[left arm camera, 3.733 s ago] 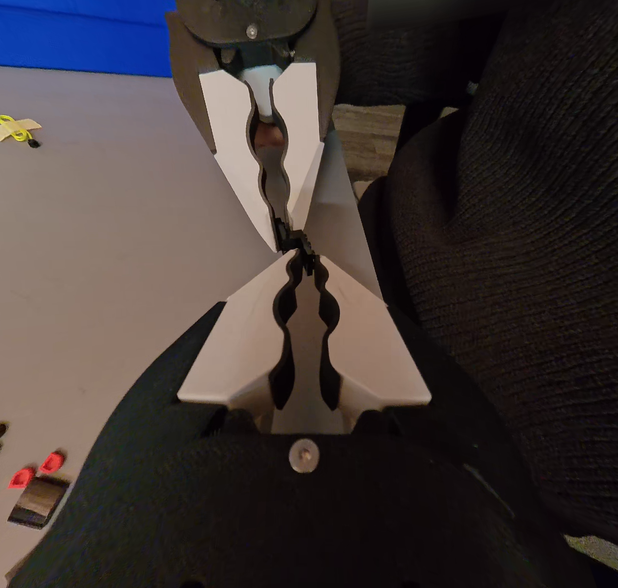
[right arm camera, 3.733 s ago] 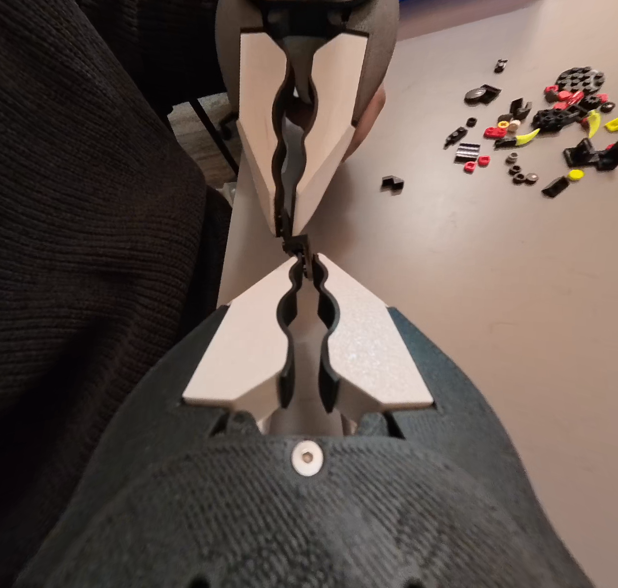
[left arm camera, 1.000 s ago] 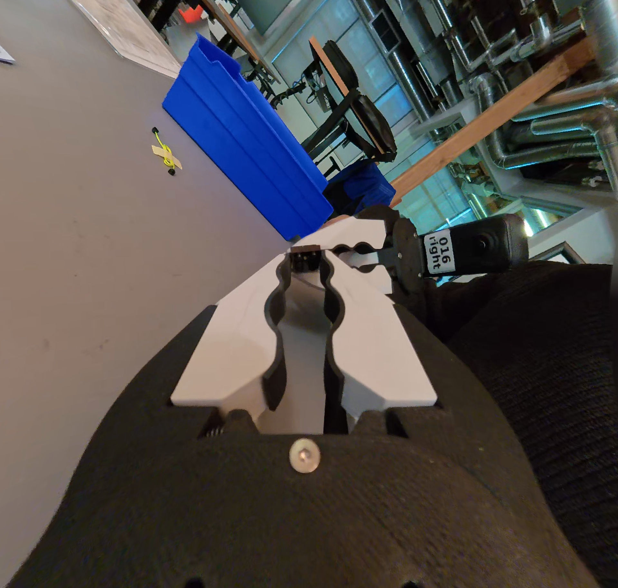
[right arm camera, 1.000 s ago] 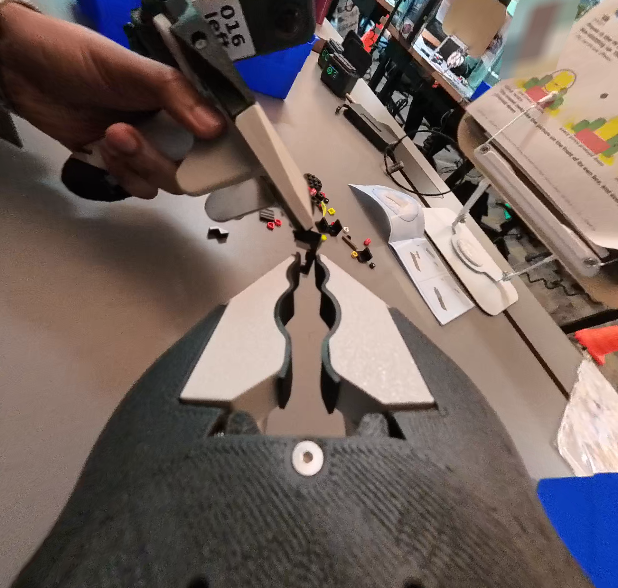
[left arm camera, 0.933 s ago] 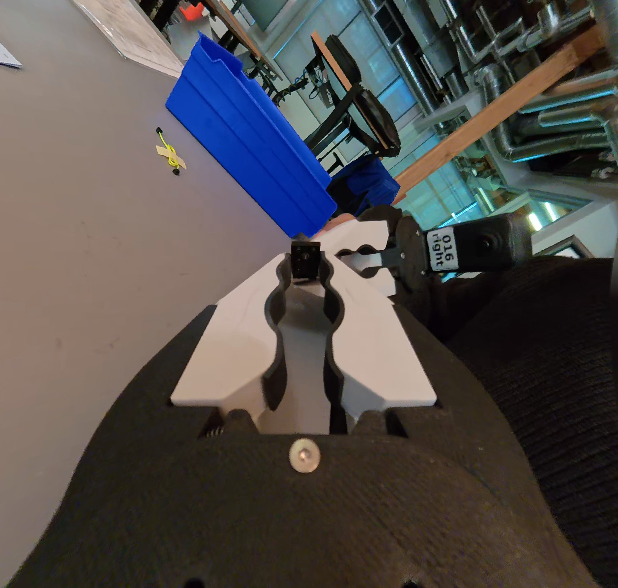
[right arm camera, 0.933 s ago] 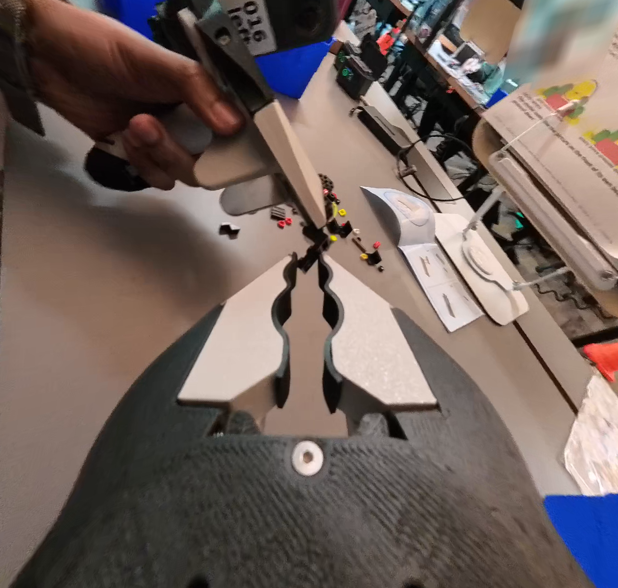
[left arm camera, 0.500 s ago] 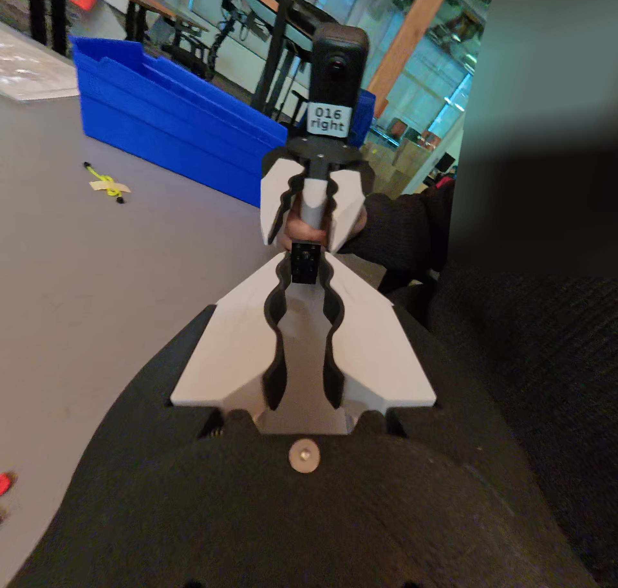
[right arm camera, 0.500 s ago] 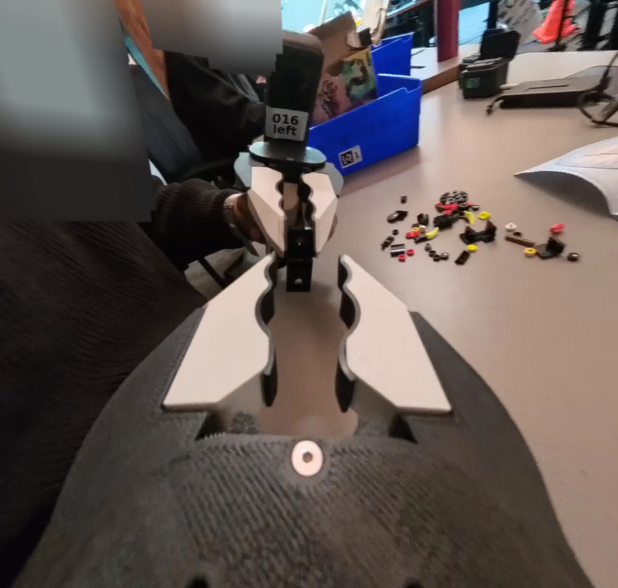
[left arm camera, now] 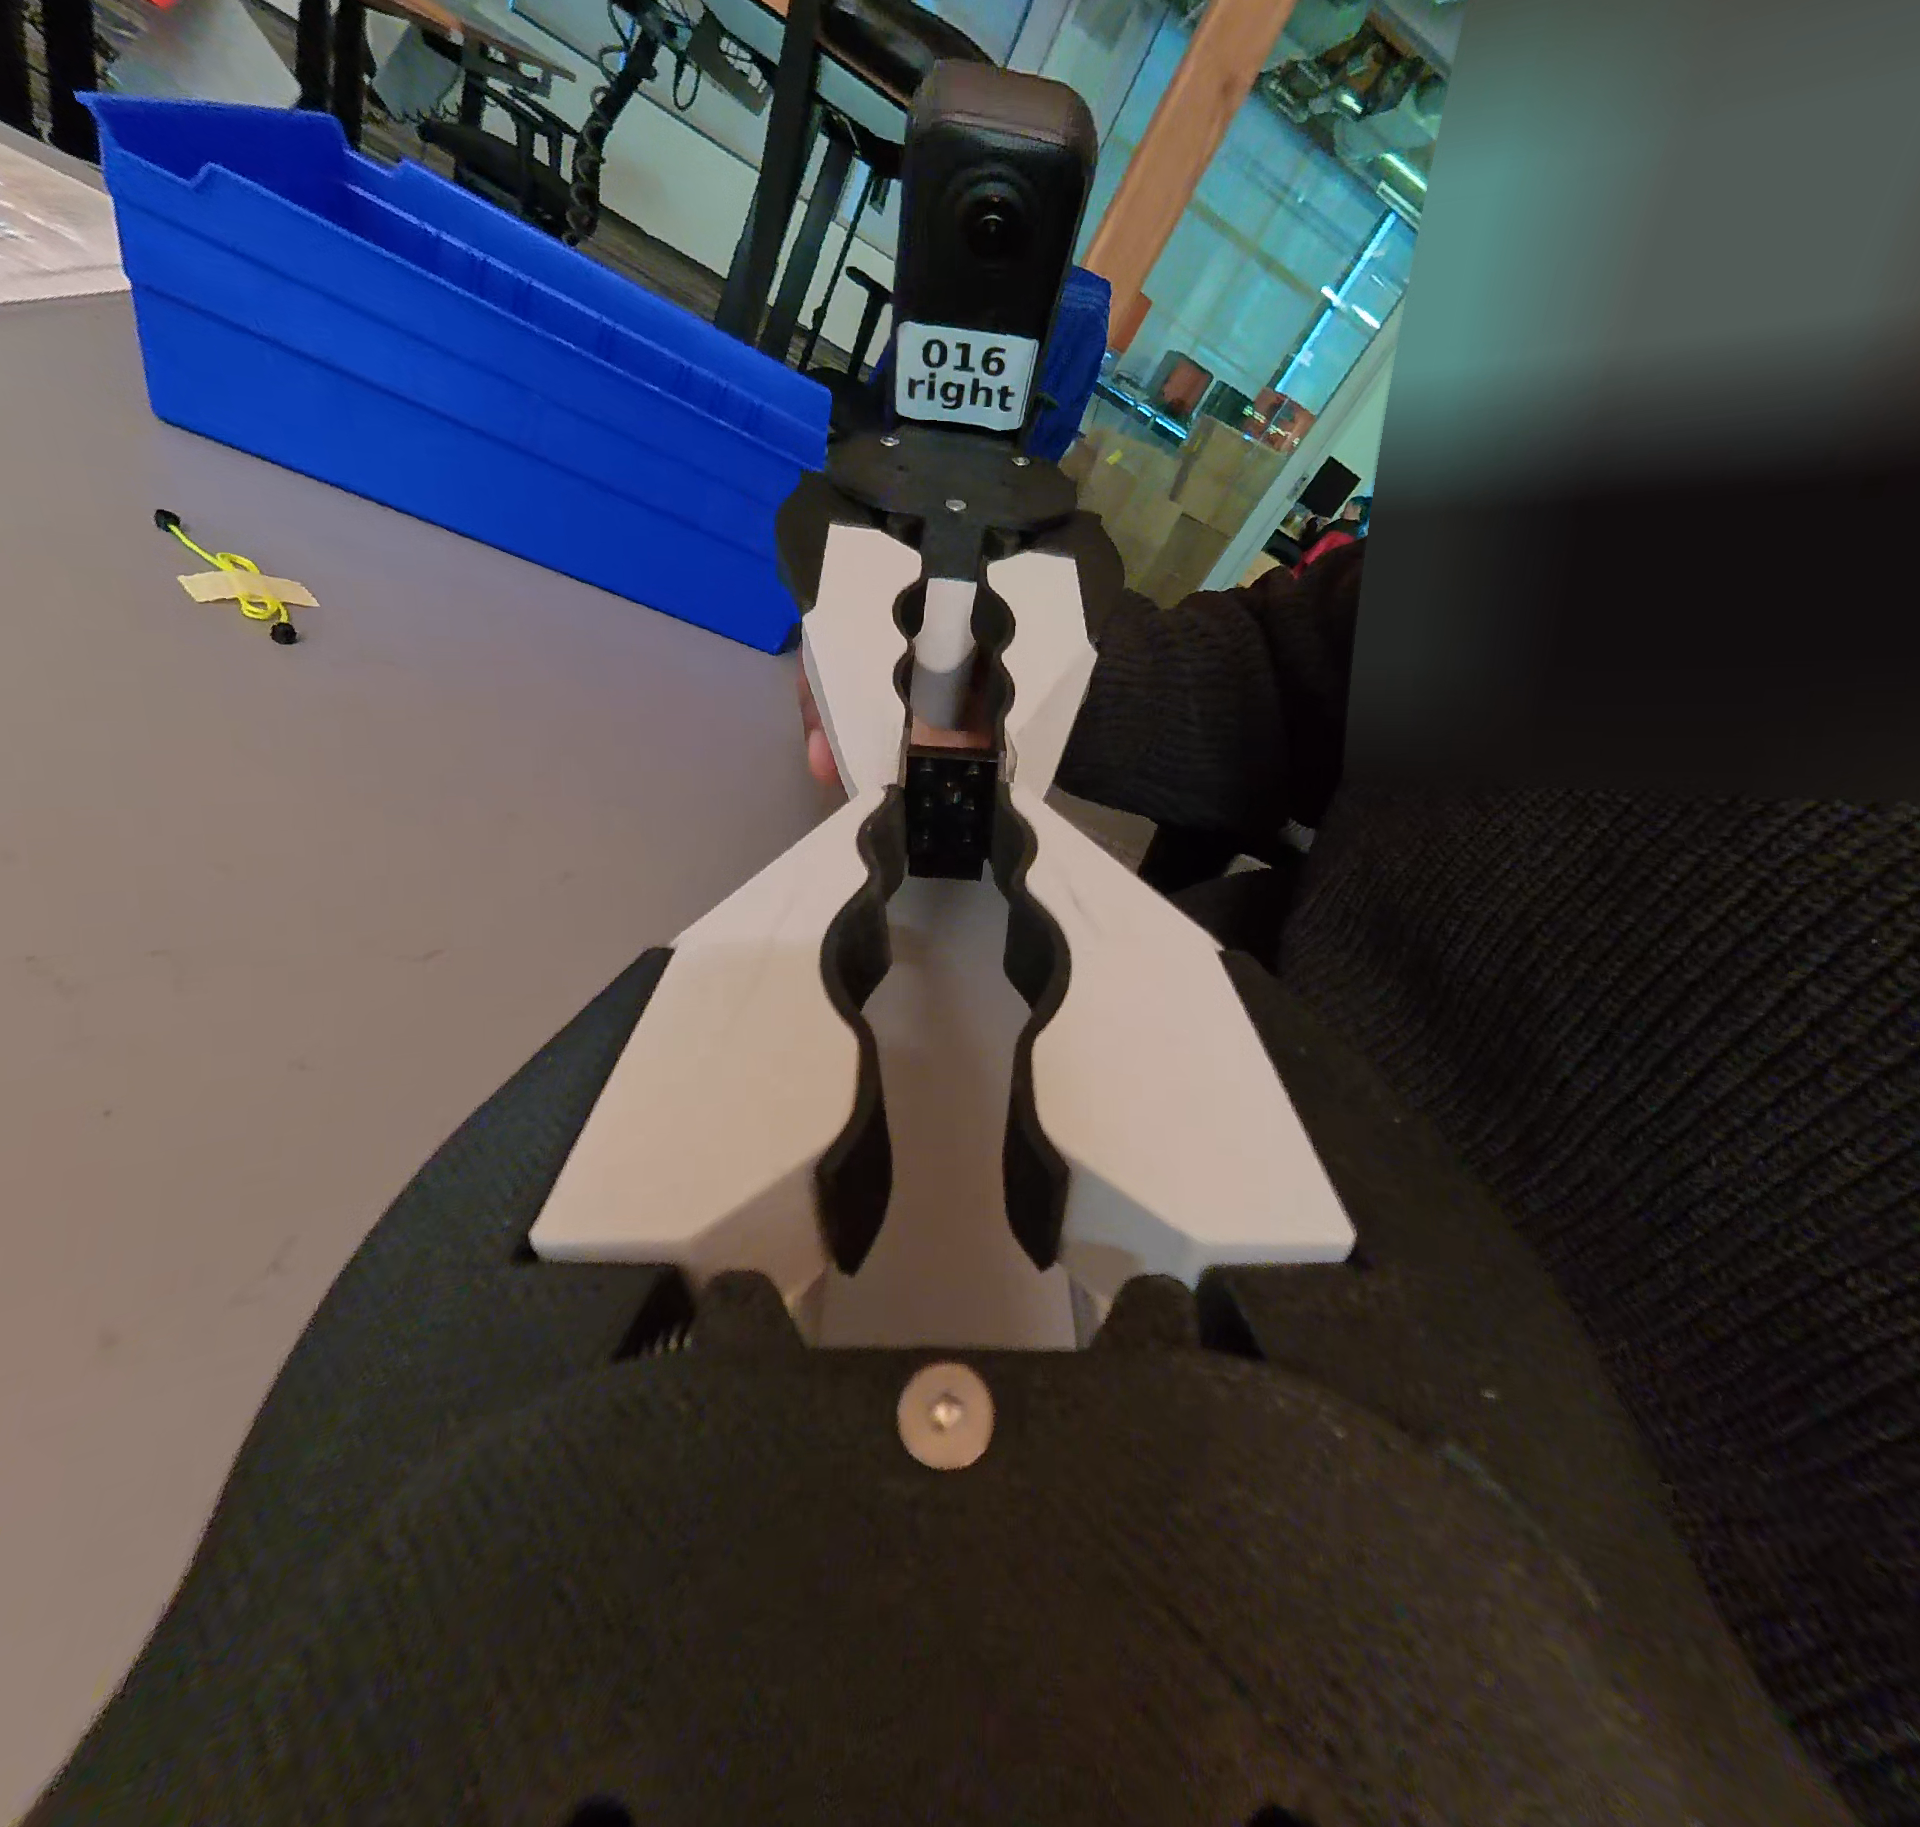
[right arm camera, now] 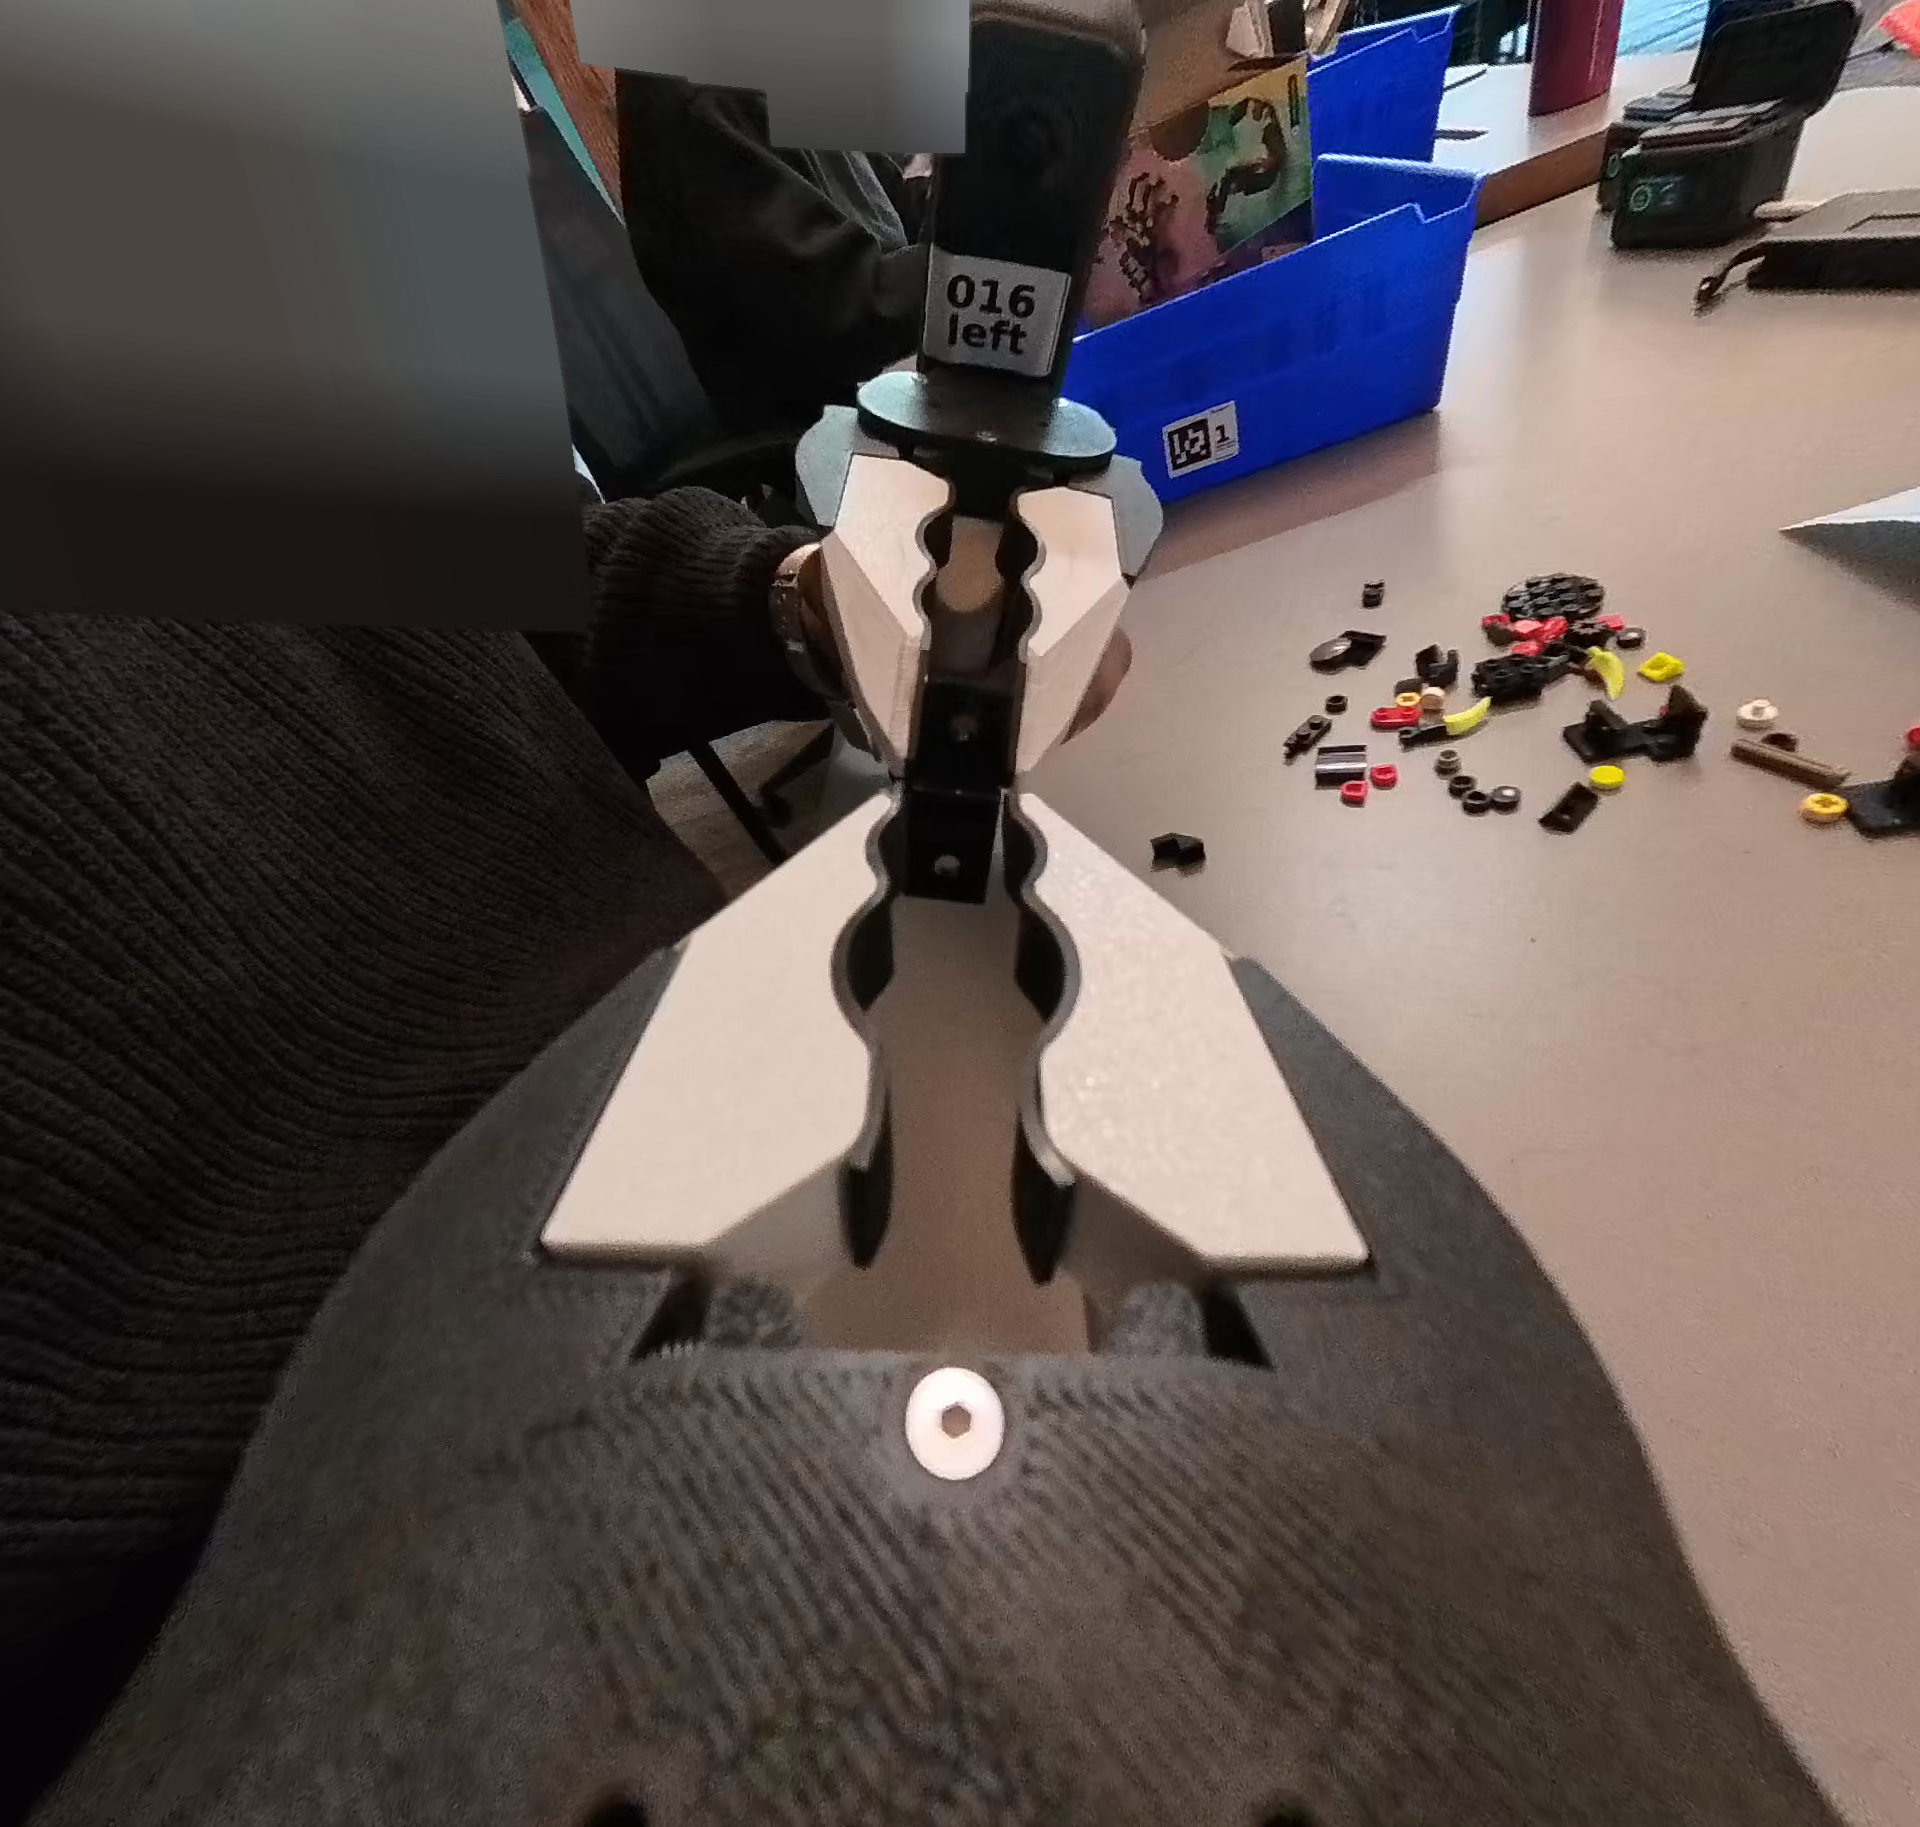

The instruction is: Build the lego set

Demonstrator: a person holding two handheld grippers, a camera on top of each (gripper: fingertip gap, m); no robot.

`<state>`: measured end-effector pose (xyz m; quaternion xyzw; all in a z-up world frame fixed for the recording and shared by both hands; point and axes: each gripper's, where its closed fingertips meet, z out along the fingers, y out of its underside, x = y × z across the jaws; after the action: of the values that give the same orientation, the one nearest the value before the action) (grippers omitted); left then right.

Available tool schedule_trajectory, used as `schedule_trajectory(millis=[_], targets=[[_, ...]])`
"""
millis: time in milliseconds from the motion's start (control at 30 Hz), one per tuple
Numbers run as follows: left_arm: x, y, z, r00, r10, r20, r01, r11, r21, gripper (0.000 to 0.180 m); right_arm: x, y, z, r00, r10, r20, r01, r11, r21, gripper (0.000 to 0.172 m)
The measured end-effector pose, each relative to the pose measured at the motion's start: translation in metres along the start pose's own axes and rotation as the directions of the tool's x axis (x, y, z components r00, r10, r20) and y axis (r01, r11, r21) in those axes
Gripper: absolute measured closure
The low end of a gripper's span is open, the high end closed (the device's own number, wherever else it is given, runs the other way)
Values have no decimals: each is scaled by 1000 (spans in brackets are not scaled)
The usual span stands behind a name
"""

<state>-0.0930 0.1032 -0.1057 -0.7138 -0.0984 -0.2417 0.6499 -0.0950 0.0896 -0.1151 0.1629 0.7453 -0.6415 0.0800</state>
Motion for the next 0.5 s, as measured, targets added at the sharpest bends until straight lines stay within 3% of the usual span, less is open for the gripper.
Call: schedule_trajectory(millis=[200, 500], targets=[[2, 4, 0, 999, -28, -18, 28, 999, -41, 168, -4, 3, 1, 996, 55, 65, -55, 998, 0, 155], [5, -12, -2, 994, -100, -47, 103, 993, 58, 167, -4, -15, -5, 987, 134, 83, -142, 985, 97, 158]])
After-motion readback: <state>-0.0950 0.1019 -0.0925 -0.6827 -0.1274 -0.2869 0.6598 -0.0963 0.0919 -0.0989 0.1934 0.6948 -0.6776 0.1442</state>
